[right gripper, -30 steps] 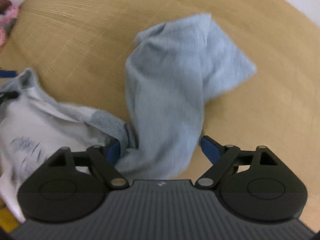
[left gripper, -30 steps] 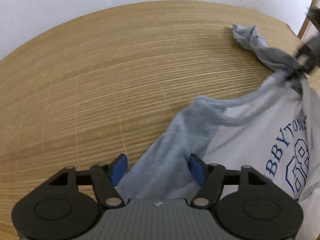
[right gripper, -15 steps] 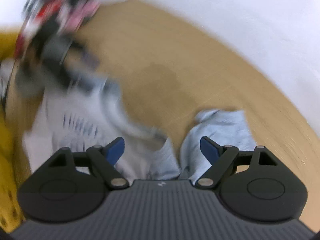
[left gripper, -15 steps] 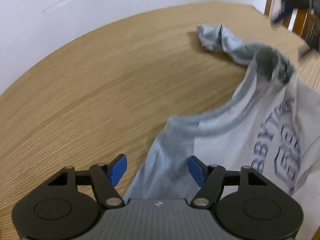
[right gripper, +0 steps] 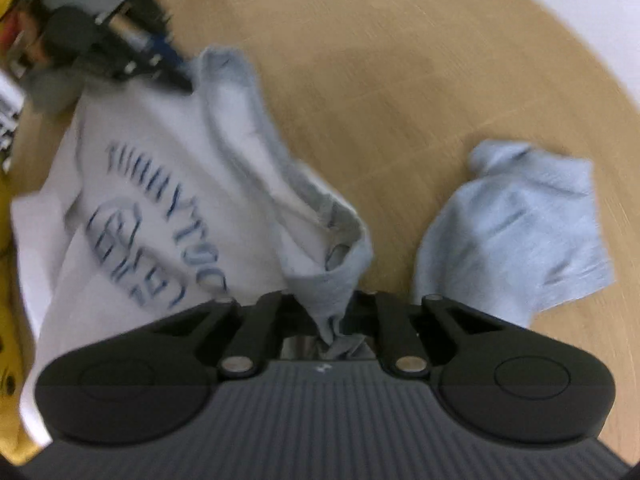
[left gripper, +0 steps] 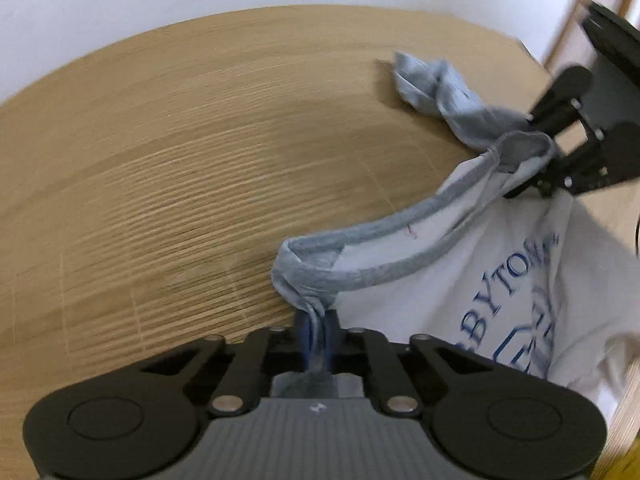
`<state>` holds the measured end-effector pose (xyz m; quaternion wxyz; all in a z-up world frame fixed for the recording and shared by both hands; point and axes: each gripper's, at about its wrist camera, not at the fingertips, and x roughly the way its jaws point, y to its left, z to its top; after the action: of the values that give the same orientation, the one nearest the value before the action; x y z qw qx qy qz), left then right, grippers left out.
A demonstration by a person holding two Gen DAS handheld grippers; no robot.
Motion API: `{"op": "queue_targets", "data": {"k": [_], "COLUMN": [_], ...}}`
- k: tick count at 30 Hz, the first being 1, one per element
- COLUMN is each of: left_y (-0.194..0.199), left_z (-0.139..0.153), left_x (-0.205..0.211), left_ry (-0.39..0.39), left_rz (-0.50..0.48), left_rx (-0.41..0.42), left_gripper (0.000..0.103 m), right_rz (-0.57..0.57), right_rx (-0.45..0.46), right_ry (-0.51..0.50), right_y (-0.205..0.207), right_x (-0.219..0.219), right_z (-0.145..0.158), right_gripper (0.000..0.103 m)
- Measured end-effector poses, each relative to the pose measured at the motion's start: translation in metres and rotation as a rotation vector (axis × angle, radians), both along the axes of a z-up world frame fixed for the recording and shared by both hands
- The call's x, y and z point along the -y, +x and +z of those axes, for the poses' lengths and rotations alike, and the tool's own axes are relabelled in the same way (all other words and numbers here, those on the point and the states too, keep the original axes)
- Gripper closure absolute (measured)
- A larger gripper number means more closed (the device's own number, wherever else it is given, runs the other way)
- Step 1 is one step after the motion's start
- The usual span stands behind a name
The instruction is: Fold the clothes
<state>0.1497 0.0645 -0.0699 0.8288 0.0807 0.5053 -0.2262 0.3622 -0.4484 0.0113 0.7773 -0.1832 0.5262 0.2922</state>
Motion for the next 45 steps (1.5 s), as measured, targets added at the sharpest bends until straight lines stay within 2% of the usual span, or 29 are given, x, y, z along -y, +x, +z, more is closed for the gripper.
{"op": "queue_targets", "data": {"k": [2,4,6,10,11,13,15,17,20,23,25,27,29,31,34,37,38,40,41,43,45], "left_y": [0.005,0.012,0.019,0.016,0.006,-0.023,-0.051,-0.078,-0.112,-0.144,-0.162,-0.175,-0.184,-0.189,-0.191,-0.190,-0.189,-0.184,-0.184,-0.185,-0.185], "left_z": [0.020,0.051,0.092,0.197,0.228,0.291,0.333,0.358,0.360,0.321,0.281,0.238,0.197,0.160,0.124,0.110,0.108,0.103,0.101,0.095,0.088], "left_x": [-0.008,-0.025,-0.046,-0.082,-0.089,-0.099,-0.102,-0.103,-0.096,-0.071,-0.045,-0.014,0.022,0.065,0.123,0.149,0.150,0.140,0.130,0.113,0.097], "left_ry": [0.014,0.028,0.043,0.131,0.148,0.186,0.268,0.311,0.329,0.364,0.337,0.278,0.204,0.114,0.035,0.062,0.079,0.143,0.177,0.243,0.291], "left_rz": [0.066,0.146,0.215,0.329,0.354,0.376,0.384,0.366,0.302,0.215,0.137,0.062,0.001,-0.044,-0.085,-0.071,-0.055,0.000,0.035,0.106,0.161], "left_rx": [0.077,0.171,0.287,0.584,0.667,0.839,0.973,1.039,1.027,0.949,0.826,0.687,0.550,0.416,0.263,0.207,0.197,0.193,0.191,0.178,0.165], "left_gripper": [0.098,0.098,0.098,0.098,0.098,0.098,0.098,0.097,0.097,0.097,0.097,0.097,0.097,0.093,0.093,0.087,0.086,0.082,0.081,0.078,0.076], "right_rz": [-0.016,-0.011,-0.018,-0.013,0.001,0.016,0.047,0.079,0.098,0.138,0.174,0.211,0.237,0.212,0.162,0.093,0.051,-0.041,-0.092,-0.202,-0.311], "right_rx": [0.066,0.177,0.329,0.671,0.786,1.000,1.195,1.281,1.270,1.194,1.112,1.031,0.939,0.822,0.666,0.533,0.510,0.487,0.494,0.510,0.530], "right_ry": [0.009,0.005,-0.016,-0.031,-0.056,-0.039,-0.037,-0.079,-0.119,-0.160,-0.208,-0.272,-0.333,-0.363,-0.481,-0.631,-0.644,-0.659,-0.646,-0.609,-0.550], "right_y": [0.006,0.017,0.035,0.073,0.076,0.059,0.040,0.027,0.021,0.013,0.009,0.004,-0.005,-0.015,-0.031,-0.049,-0.054,-0.064,-0.070,-0.081,-0.092], "right_x": [-0.006,-0.015,-0.029,-0.071,-0.086,-0.110,-0.130,-0.143,-0.153,-0.154,-0.151,-0.142,-0.122,-0.089,-0.035,0.024,0.040,0.068,0.077,0.095,0.104], "right_z": [0.018,0.043,0.077,0.174,0.206,0.264,0.312,0.338,0.339,0.298,0.258,0.214,0.167,0.124,0.064,0.013,0.008,0.006,0.010,0.020,0.032], "right_gripper": [0.093,0.093,0.093,0.093,0.093,0.093,0.094,0.093,0.093,0.093,0.093,0.093,0.095,0.096,0.096,0.088,0.085,0.071,0.067,0.053,0.045]}}
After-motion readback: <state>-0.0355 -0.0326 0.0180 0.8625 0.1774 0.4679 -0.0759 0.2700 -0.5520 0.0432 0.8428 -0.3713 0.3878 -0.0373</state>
